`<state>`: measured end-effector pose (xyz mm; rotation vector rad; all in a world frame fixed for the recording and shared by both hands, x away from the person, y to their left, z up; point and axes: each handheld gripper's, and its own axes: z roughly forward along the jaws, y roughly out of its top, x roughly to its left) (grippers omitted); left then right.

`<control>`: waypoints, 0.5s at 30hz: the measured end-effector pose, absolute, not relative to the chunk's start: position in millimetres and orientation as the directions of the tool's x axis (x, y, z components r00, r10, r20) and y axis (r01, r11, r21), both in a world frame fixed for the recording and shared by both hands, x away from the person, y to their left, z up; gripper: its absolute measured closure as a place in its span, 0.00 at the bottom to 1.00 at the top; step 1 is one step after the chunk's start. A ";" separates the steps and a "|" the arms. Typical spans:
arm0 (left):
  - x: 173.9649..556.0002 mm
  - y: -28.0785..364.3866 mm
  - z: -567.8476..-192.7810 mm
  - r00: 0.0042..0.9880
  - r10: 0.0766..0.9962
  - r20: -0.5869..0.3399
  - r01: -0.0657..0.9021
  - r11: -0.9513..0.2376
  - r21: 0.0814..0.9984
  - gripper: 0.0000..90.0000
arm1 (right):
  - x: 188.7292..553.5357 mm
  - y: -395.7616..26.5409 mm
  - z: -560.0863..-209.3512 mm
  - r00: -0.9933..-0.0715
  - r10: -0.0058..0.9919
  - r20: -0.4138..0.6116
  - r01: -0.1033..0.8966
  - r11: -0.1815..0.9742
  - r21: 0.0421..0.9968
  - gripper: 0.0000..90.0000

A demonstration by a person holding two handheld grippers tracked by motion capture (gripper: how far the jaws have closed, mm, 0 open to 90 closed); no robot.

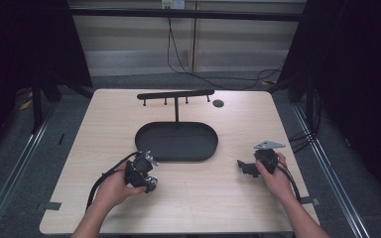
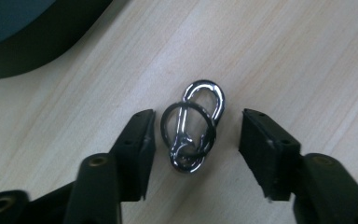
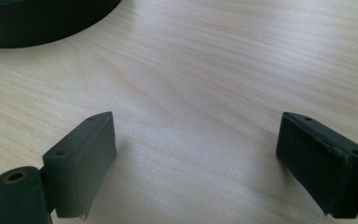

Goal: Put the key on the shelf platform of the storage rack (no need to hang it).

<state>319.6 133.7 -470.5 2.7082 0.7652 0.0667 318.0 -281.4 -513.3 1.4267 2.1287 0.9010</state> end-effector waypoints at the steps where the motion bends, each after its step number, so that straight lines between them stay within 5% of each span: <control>1: 319.6 133.7 -470.5 0.855 0.517 -0.043 0.502 -0.803 0.321 0.56 | 318.0 -281.4 -513.3 -0.384 0.923 0.010 0.650 0.263 0.713 0.13; 2: 320.9 130.8 -468.6 0.856 0.515 -0.045 0.504 -0.812 0.295 0.56 | 317.9 -281.3 -513.3 -0.383 0.924 0.010 0.650 0.261 0.713 0.13; 3: 322.3 128.5 -467.2 0.852 0.522 -0.049 0.515 -0.815 0.266 0.70 | 317.9 -281.4 -513.3 -0.384 0.923 0.009 0.650 0.263 0.713 0.13; 4: 323.3 126.8 -466.7 0.846 0.532 -0.049 0.526 -0.814 0.248 0.73 | 317.9 -281.5 -513.3 -0.385 0.923 0.010 0.650 0.263 0.713 0.13; 9: 327.2 117.0 -464.3 0.823 0.562 -0.079 0.568 -0.813 0.131 0.75 | 317.9 -281.3 -513.3 -0.384 0.923 0.010 0.650 0.262 0.713 0.13; 15: 329.9 119.4 -457.7 0.804 0.586 -0.105 0.595 -0.797 0.106 0.76 | 317.9 -281.3 -513.3 -0.383 0.924 0.011 0.651 0.261 0.713 0.13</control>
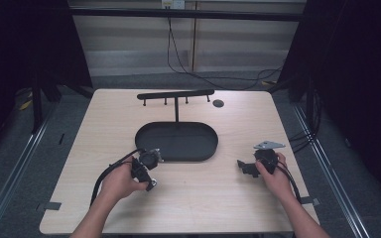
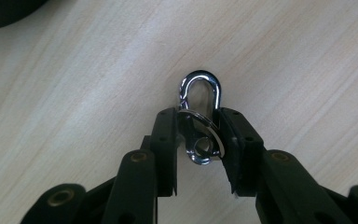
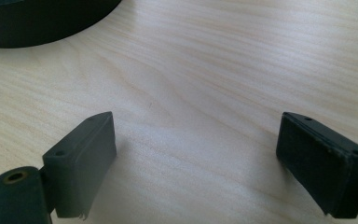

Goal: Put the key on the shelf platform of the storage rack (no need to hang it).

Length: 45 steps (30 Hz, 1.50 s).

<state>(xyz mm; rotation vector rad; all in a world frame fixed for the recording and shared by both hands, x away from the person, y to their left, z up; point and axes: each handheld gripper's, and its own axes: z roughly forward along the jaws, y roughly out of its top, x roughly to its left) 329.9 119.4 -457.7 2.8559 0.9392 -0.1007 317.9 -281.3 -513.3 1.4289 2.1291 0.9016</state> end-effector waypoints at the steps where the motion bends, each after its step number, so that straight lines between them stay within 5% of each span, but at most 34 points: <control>1: 331.2 121.4 -451.6 0.801 0.586 -0.121 0.598 -0.790 0.135 0.92 | 318.0 -281.4 -513.4 -0.385 0.923 0.009 0.649 0.264 0.714 0.13; 45: 355.0 108.4 -404.8 0.757 0.626 -0.186 0.650 -0.750 0.122 0.93 | 317.3 -280.7 -513.2 -0.382 0.924 0.014 0.653 0.259 0.711 0.13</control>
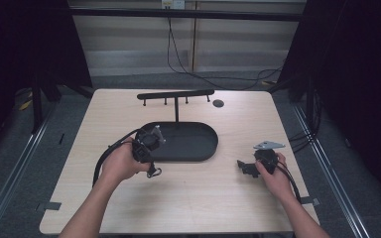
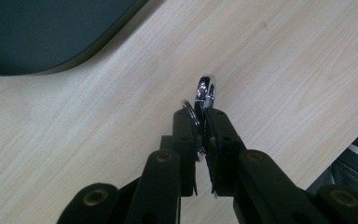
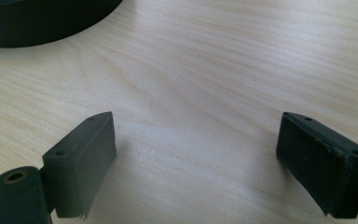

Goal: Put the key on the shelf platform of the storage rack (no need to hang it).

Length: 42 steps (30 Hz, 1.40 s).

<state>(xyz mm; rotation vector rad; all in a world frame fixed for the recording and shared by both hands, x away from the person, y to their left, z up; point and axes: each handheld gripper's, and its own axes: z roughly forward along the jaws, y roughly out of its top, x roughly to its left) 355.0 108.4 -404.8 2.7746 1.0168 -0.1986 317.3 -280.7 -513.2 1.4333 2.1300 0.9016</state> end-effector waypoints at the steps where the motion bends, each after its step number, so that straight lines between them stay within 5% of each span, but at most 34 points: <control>1: 356.0 107.9 -404.4 0.756 0.627 -0.187 0.651 -0.750 0.119 0.93 | 317.4 -280.7 -513.2 -0.384 0.923 0.013 0.652 0.261 0.712 0.13; 42: 389.2 100.4 -380.2 0.706 0.683 -0.189 0.708 -0.686 0.166 0.93 | 317.2 -280.5 -513.1 -0.382 0.924 0.015 0.654 0.259 0.711 0.13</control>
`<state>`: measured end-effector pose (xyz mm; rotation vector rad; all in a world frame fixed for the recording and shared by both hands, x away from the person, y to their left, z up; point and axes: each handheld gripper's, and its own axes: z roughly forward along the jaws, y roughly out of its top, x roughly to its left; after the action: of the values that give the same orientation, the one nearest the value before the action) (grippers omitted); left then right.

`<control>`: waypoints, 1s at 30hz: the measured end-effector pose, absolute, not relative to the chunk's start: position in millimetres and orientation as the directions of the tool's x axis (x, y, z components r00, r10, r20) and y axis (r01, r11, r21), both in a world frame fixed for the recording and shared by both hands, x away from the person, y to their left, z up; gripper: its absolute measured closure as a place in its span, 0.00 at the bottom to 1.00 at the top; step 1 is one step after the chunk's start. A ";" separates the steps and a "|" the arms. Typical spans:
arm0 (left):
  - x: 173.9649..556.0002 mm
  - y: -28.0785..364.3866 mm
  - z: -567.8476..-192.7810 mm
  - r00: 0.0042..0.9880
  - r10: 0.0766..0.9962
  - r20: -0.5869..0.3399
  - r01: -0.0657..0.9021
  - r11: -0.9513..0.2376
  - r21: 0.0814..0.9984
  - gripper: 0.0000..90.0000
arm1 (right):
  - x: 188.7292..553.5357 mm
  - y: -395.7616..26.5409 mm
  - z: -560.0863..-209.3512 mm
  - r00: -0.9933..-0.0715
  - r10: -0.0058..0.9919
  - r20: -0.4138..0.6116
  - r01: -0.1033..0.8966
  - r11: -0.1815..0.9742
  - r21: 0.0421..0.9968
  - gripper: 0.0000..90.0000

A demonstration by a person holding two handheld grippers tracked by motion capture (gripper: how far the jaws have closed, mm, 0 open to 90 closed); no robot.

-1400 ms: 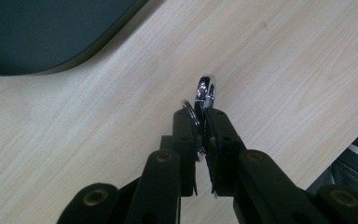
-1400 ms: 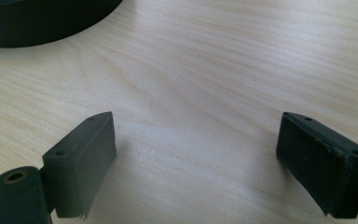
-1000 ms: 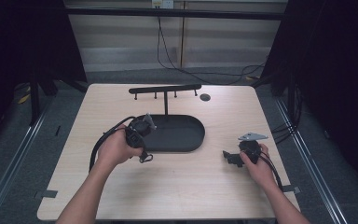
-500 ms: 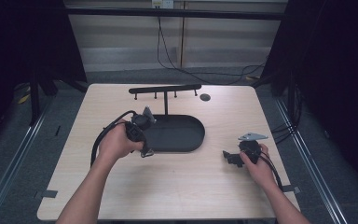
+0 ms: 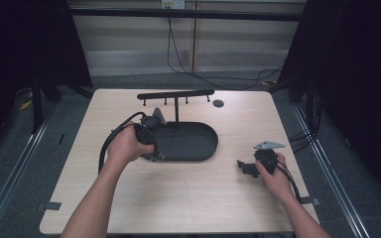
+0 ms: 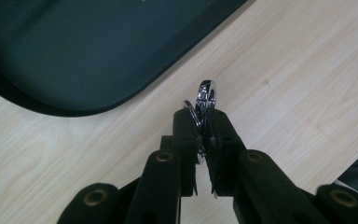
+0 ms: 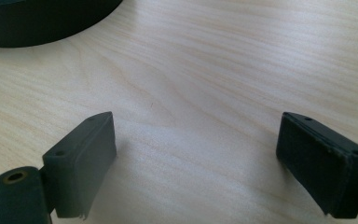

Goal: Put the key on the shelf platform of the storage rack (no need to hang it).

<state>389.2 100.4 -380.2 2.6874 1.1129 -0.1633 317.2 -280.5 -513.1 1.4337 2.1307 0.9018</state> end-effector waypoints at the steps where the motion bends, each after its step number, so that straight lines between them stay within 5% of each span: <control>1: 389.8 99.9 -380.0 0.707 0.682 -0.187 0.707 -0.687 0.169 0.93 | 317.4 -280.6 -513.2 -0.384 0.923 0.013 0.652 0.261 0.712 0.13; 30: 407.8 86.3 -380.0 0.695 0.693 -0.192 0.719 -0.660 0.220 0.93 | 317.4 -280.5 -513.3 -0.386 0.922 0.014 0.651 0.261 0.713 0.13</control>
<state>407.8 86.3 -380.0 2.6281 1.1204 -0.1326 317.4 -280.5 -513.3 1.4281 2.1318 0.9055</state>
